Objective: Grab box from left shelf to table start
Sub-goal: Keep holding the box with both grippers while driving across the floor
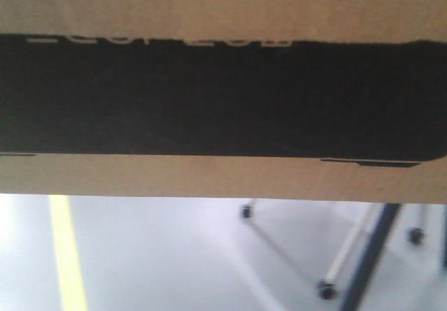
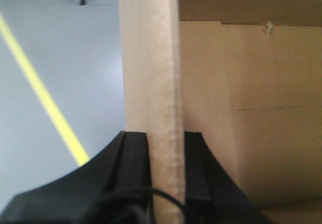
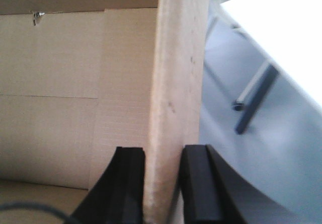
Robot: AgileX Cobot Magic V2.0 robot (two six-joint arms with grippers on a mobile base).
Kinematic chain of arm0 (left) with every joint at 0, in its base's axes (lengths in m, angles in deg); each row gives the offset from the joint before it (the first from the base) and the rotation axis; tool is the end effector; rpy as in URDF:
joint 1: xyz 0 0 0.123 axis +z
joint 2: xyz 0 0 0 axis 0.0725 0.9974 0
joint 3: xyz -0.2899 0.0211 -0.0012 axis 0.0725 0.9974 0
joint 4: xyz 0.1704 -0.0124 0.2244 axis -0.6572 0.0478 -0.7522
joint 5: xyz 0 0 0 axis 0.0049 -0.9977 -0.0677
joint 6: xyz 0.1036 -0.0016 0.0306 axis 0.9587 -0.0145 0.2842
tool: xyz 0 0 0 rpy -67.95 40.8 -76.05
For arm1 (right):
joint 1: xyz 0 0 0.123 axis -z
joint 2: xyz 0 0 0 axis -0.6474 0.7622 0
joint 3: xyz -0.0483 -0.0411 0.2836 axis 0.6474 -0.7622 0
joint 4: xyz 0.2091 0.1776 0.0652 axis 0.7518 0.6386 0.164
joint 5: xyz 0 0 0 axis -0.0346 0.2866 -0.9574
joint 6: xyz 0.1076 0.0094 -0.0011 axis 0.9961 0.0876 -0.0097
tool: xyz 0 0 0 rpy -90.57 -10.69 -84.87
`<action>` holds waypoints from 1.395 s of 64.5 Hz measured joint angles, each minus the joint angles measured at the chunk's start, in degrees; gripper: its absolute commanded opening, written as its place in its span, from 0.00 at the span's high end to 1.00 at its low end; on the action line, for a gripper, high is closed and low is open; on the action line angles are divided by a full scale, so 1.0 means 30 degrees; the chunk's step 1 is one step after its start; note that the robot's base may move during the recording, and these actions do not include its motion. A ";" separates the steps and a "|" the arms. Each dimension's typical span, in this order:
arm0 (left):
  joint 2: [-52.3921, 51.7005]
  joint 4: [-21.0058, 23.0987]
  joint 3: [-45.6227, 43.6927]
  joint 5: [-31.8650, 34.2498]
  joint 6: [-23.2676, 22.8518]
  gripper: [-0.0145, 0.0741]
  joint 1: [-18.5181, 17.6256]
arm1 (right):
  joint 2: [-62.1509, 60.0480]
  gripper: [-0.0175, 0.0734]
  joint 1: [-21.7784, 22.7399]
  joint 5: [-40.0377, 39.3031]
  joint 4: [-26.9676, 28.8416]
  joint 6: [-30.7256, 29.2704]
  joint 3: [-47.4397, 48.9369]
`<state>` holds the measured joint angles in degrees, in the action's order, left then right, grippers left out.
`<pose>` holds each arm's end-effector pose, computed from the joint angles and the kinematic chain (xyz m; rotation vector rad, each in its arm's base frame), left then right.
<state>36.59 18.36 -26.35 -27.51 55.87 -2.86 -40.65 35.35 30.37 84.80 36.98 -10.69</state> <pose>0.0701 -0.0290 0.4480 0.2179 1.9244 -0.2811 0.0657 0.0209 0.4413 0.0551 2.0582 0.3383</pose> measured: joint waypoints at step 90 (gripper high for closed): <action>0.0000 0.0016 0.0000 0.0000 0.0000 0.95 0.0000 | 0.0000 0.74 0.0000 0.0000 -0.0027 0.0000 0.0000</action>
<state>36.59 18.41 -26.35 -27.51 55.87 -2.86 -40.65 35.35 30.37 84.72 36.98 -10.69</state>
